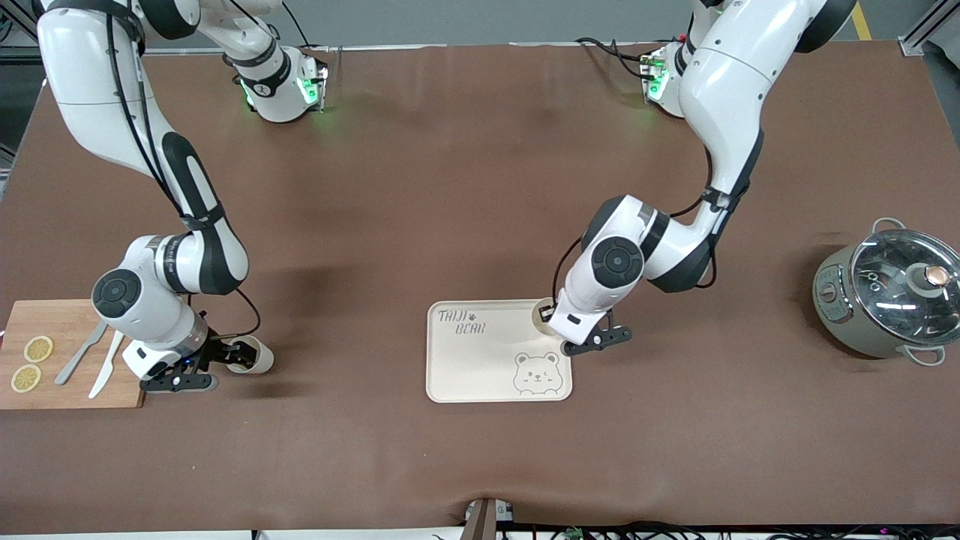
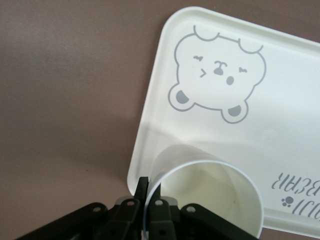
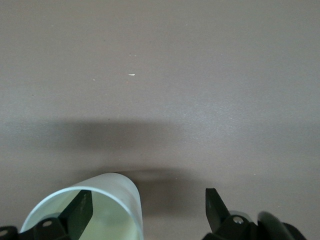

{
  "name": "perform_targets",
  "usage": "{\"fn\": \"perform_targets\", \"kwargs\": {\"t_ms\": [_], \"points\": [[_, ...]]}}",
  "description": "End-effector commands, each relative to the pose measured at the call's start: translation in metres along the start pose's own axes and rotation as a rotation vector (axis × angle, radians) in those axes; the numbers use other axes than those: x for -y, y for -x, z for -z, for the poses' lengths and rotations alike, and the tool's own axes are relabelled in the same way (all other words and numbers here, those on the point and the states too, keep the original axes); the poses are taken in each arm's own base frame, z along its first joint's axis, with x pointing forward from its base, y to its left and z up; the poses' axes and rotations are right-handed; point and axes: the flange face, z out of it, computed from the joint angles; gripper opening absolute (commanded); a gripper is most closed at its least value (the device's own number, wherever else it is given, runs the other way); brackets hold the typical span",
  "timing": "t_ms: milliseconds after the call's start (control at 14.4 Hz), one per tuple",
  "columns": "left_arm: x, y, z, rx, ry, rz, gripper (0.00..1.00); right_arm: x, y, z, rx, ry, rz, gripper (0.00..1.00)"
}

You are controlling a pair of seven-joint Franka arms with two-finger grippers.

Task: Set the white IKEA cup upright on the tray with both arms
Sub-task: 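Carry the held cup with the left gripper and lower it onto the tray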

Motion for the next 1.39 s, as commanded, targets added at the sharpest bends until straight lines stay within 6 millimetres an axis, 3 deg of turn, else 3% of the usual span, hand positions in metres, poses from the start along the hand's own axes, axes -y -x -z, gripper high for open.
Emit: {"fn": "perform_targets", "kwargs": {"t_ms": [0, 348, 836, 1114, 1254, 1323], "points": [[-0.007, -0.005, -0.002, -0.034, 0.005, 0.010, 0.00, 0.008, 0.001, 0.003, 0.001, -0.022, -0.001, 0.50], [-0.015, -0.001, -0.012, -0.050, 0.027, 0.010, 0.00, 0.011, 0.001, 0.003, 0.002, -0.024, 0.005, 0.00], [-0.019, 0.002, -0.027, -0.107, -0.003, 0.003, 0.00, 0.015, 0.000, 0.005, 0.011, -0.029, 0.010, 0.00], [-0.020, 0.003, -0.028, -0.108, -0.004, 0.002, 0.00, 0.026, -0.016, 0.034, 0.075, -0.056, 0.018, 0.00], [-0.020, 0.005, -0.029, -0.108, -0.007, 0.033, 0.55, 0.032, -0.031, 0.066, 0.099, -0.105, -0.014, 0.00], [-0.023, 0.008, -0.030, -0.110, -0.008, 0.045, 0.74, 0.038, -0.038, 0.080, 0.112, -0.144, -0.037, 0.00]]}}
